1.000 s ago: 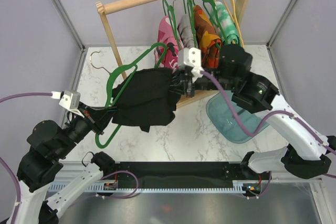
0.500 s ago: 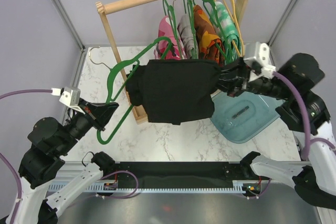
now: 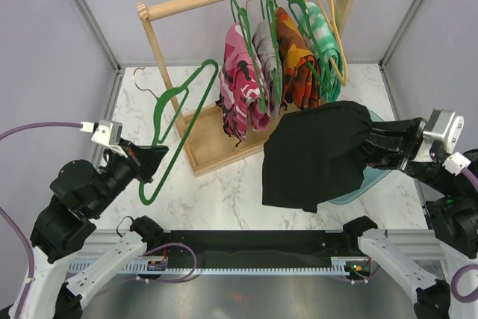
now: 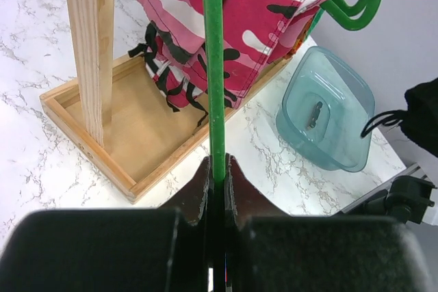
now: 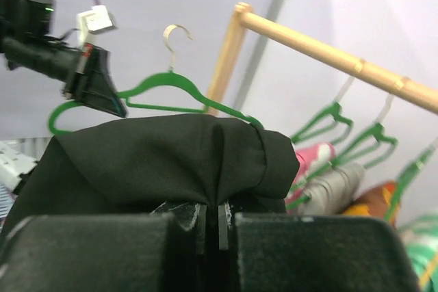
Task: Remove the trousers from the hanger
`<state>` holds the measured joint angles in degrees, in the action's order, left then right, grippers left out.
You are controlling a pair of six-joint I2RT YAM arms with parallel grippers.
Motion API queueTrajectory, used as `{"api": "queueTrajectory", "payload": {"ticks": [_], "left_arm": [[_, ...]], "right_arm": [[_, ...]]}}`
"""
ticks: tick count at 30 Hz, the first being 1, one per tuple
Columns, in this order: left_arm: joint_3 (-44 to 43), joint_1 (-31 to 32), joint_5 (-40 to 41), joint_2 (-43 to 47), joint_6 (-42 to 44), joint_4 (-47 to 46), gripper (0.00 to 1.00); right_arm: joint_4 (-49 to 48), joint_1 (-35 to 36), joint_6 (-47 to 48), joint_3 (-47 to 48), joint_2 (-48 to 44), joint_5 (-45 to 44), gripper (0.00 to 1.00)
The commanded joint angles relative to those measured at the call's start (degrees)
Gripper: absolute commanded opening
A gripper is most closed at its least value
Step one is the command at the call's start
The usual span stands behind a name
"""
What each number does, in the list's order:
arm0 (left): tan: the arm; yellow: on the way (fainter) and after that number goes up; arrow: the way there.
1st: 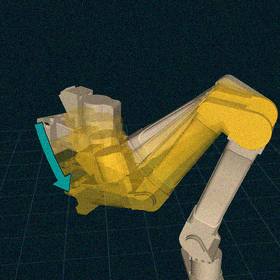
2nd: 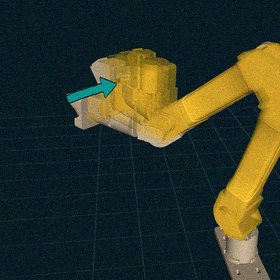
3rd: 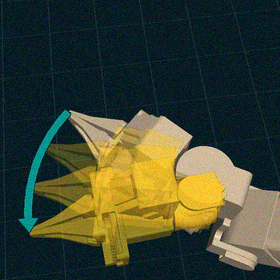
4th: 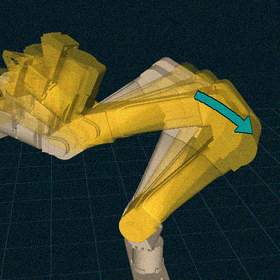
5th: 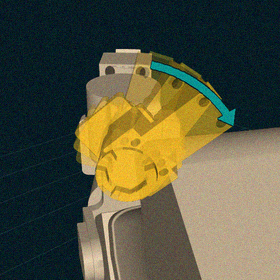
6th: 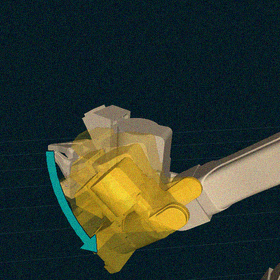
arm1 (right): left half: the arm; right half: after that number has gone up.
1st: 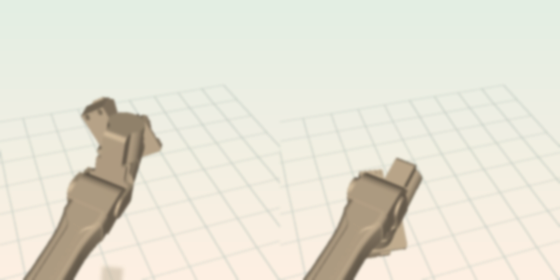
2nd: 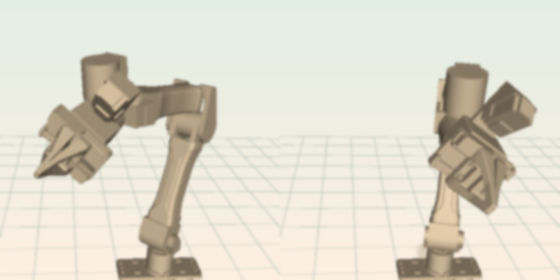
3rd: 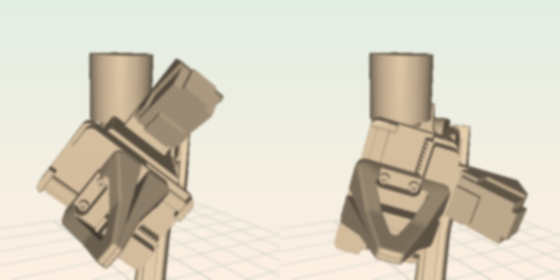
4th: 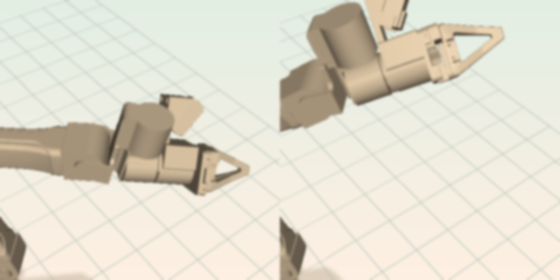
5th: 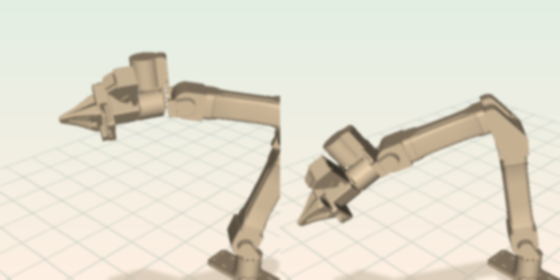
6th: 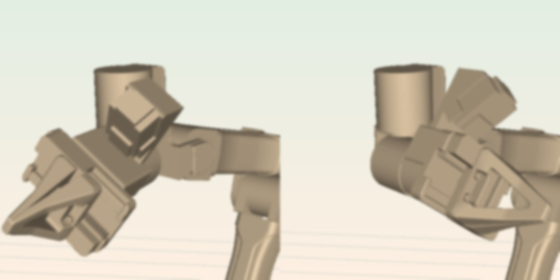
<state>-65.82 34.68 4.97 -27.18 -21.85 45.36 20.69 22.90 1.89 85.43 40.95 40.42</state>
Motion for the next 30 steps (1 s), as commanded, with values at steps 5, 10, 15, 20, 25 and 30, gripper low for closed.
{"api": "queueTrajectory", "payload": {"ticks": [5, 10, 15, 20, 25, 30], "left_arm": [[-2.0, 0.0, 0.0, -1.4, 1.8, -2.3, 0.02], [-2.4, 0.0, -0.2, -2.0, 2.5, -2.6, 0.02], [-2.8, 0.0, -0.4, -2.6, 2.8, -3.2, 0.02], [-2.7, 0.0, -0.7, -3.0, 2.6, -3.7, 0.02], [-3.6, 0.0, -0.8, -3.8, 3.0, -4.3, 0.02], [-4.1, 0.0, -1.2, -5.1, 3.4, -4.9, 0.02]], "right_arm": [[0.8, -7.7, -6.8, -9.0, -8.9, -24.0, 0.0], [3.7, -11.4, -10.1, -15.5, -14.4, -42.1, 0.0], [6.1, -13.6, -13.5, -21.1, -17.5, -55.8, 0.0], [7.4, -14.4, -17.1, -27.4, -19.3, -62.4, 0.0], [7.3, -14.2, -19.3, -32.2, -18.7, -67.3, 0.0], [7.3, -14.3, -20.4, -36.7, -16.4, -68.2, 0.0]]}}
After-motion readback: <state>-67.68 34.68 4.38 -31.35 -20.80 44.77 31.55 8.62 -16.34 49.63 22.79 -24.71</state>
